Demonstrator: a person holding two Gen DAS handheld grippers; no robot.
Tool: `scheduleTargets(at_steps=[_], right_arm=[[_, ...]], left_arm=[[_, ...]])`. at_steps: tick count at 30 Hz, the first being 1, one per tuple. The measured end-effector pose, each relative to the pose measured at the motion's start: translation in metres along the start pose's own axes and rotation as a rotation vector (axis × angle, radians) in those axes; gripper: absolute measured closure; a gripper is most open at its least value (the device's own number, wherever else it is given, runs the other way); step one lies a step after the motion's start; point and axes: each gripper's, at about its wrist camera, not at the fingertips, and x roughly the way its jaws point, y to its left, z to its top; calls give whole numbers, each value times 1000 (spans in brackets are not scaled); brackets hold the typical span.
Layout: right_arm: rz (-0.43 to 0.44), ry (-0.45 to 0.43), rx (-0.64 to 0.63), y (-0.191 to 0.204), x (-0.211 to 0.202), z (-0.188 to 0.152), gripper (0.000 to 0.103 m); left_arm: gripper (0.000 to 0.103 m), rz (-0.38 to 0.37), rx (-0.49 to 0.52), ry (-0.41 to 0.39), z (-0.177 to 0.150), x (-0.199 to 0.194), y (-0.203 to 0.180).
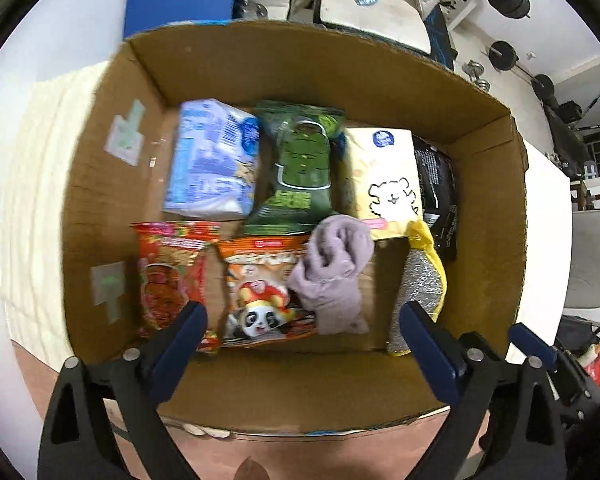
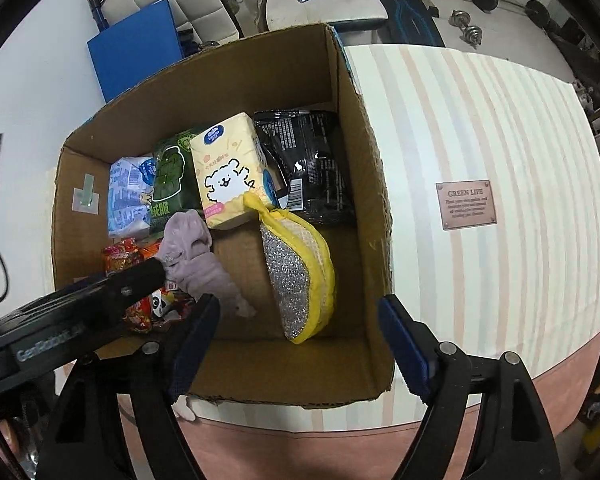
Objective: Organize soft objects
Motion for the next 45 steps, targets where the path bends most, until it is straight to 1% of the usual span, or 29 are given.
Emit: scheduleTargets(at_steps=[2,4,5,7,10,16,20,23,26,30,32,37,40,42,45], right_arm=[[-10,-4,-15,3,-1,-2,14],[-28,-15,-29,6,-2,-4,2],[-34,-21,-35,7,-3,-4,0],[-43,-30,-45,9,-5,-6,0],[-83,-58,-69,11,-11,-7,0],[-97,-65,-65,9,-14,-2,0],[-99,-66,-58,6,-16,-2,0],[-87,-79,-57,3,-28,-4,0],[-76,-109,-69,1,-51,-14,0],[-58,-165,-96,0,-91,-35,0],[-46,-198,-103,-1,-113,-48,0],[-16,-286,-101,-11,-172,-83,0],[-4,-330,-100,-16,-203,-104,0],[-3,-364,-99,-18,-222,-118,0],[9,-390,-106,-19,-247,-138,0]], left_arm=[[3,13,-3,-25,-1,-1,12],[1,41,2,-57,-1,-6,16],[1,62,4,-74,-2,-10,18],[1,87,11,-95,-4,-12,20],[1,93,13,-105,-6,-9,22],[1,121,25,-121,-6,-9,23],[1,104,31,-134,-7,-16,23],[1,87,32,-164,-11,-30,21],[1,78,39,-209,-23,-56,14],[1,104,73,-281,-47,-94,-1],[1,115,77,-322,-63,-116,-7],[1,86,79,-393,-104,-166,-16],[1,108,90,-456,-129,-196,-23],[1,135,94,-482,-143,-212,-27],[1,130,93,-507,-164,-231,-31]])
